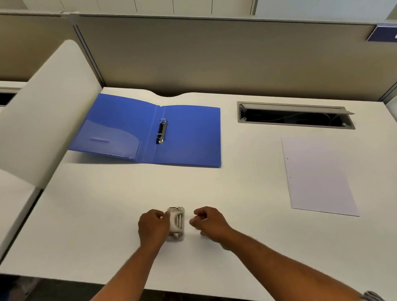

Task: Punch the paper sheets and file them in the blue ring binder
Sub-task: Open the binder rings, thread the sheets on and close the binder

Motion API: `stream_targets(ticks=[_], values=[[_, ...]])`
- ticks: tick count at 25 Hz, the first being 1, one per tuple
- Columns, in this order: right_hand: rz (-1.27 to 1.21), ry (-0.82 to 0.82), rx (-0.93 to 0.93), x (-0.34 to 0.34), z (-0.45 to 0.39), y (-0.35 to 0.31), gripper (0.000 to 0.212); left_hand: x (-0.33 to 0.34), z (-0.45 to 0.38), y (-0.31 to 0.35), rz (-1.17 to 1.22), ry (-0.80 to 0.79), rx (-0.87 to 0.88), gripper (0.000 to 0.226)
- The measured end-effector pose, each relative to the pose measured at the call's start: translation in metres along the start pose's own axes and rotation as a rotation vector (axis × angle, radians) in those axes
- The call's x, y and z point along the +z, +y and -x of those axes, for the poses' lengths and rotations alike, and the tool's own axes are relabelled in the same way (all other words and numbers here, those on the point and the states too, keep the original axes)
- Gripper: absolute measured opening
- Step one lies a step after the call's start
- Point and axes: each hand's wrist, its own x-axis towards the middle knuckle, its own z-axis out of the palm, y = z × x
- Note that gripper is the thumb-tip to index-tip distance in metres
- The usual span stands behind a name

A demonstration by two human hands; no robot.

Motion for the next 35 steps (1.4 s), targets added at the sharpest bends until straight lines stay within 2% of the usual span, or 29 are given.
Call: stream_targets(ticks=[5,6,9,16,23,29,32,35], values=[[-0.091,0.124,0.095,0.05,-0.009,-0.017,0.005,-0.012,-0.009,-0.005,0.059,-0.195,0.098,0.027],[-0.111,0.143,0.098,0.056,-0.009,-0.022,0.006,-0.015,-0.014,-0.005,0.052,-0.214,0.107,0.028],[-0.176,0.153,0.107,0.074,-0.012,-0.036,0.029,-0.029,-0.031,-0.011,0.006,-0.217,0.132,0.032],[-0.079,0.1,0.026,0.137,-0.037,-0.074,0.024,-0.088,-0.072,-0.038,0.016,-0.129,0.104,0.028],[0.14,0.022,-0.056,0.188,-0.046,-0.093,0.033,-0.122,-0.106,-0.077,-0.022,-0.089,0.099,0.022],[0.202,0.041,-0.068,0.19,-0.05,-0.092,0.033,-0.116,-0.111,-0.081,0.029,-0.075,0.083,0.006],[0.07,0.132,-0.011,0.168,-0.059,-0.094,0.028,-0.114,-0.124,-0.071,0.097,-0.051,0.067,0.022],[-0.086,0.296,0.062,0.132,-0.075,-0.102,0.029,-0.111,-0.143,-0.048,0.229,-0.035,0.019,0.027]])
